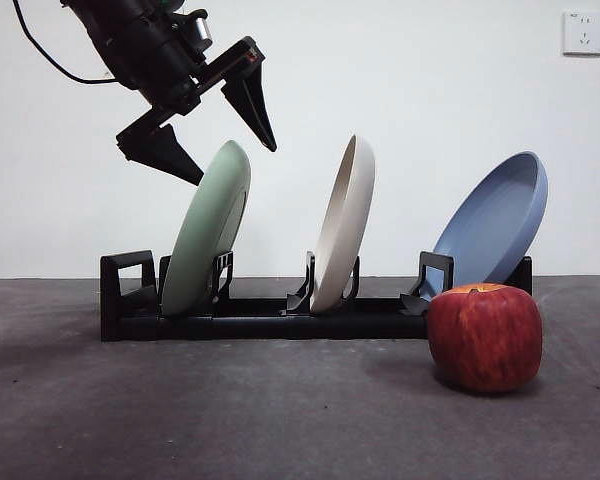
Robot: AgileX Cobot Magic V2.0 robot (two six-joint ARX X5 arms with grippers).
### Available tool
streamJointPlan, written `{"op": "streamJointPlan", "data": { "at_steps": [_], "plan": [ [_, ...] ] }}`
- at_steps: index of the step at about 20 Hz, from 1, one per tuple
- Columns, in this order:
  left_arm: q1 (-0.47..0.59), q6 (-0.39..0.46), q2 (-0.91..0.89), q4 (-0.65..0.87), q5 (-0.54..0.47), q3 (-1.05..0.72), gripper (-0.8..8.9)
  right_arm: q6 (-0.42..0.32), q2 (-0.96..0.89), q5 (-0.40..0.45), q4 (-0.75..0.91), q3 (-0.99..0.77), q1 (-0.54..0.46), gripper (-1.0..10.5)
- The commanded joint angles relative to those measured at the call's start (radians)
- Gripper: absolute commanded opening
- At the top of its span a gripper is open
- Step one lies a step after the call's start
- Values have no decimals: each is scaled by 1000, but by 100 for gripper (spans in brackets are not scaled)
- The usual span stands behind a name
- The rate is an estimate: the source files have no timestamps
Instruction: Take the green plate from the plate rack,put the plate on the table,take the apple from the table,put the apple in the plate
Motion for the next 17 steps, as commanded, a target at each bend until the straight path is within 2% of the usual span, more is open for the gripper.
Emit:
{"op": "streamJointPlan", "data": {
  "at_steps": [1, 3, 5, 17],
  "plan": [
    [-9, -6, 13, 21, 0, 2, 337, -7, 1, 0, 8, 5, 1, 595],
    [-8, -6, 13, 22, 0, 2, 208, -7, 1, 0, 8, 5, 1, 595],
    [-8, -6, 13, 23, 0, 2, 150, -7, 1, 0, 8, 5, 1, 595],
    [-9, -21, 12, 22, 12, 2, 151, -7, 1, 0, 8, 5, 1, 595]
  ]
}}
